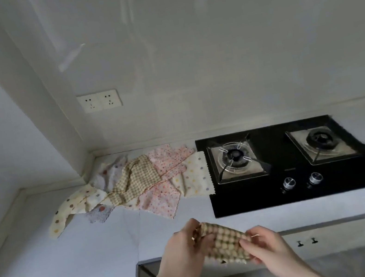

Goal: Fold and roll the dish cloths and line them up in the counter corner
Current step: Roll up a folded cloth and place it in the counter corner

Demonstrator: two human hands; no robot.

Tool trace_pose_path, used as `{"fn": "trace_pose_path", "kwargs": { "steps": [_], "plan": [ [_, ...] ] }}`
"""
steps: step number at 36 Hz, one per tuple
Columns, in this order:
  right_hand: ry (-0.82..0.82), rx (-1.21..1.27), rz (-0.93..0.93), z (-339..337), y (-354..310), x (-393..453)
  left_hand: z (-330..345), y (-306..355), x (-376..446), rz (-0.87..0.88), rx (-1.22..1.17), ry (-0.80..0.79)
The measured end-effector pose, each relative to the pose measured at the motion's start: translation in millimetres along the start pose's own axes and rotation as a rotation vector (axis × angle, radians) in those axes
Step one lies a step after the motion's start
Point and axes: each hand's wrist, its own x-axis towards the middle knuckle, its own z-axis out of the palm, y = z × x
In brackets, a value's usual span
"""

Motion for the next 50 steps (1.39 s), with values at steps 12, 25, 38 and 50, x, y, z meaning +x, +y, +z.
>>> {"fn": "trace_pose_path", "kwargs": {
  "steps": [12,25,38,50],
  "plan": [
    [0.361,-0.007,-0.110,-100.8,-16.1,-63.2,55.3,111.0,56.2,0.135,-0.151,-0.231],
    [0.579,0.003,-0.059,-281.1,19.2,-102.7,183.5,274.2,112.4,0.296,-0.082,-0.371],
    [0.604,-0.039,-0.019,-504.5,47.0,-134.6,346.7,422.4,150.7,0.219,-0.069,-0.344],
    [0.631,0.015,0.073,-614.8,58.3,-85.4,414.9,495.2,238.2,0.243,-0.036,-0.384]
  ]
}}
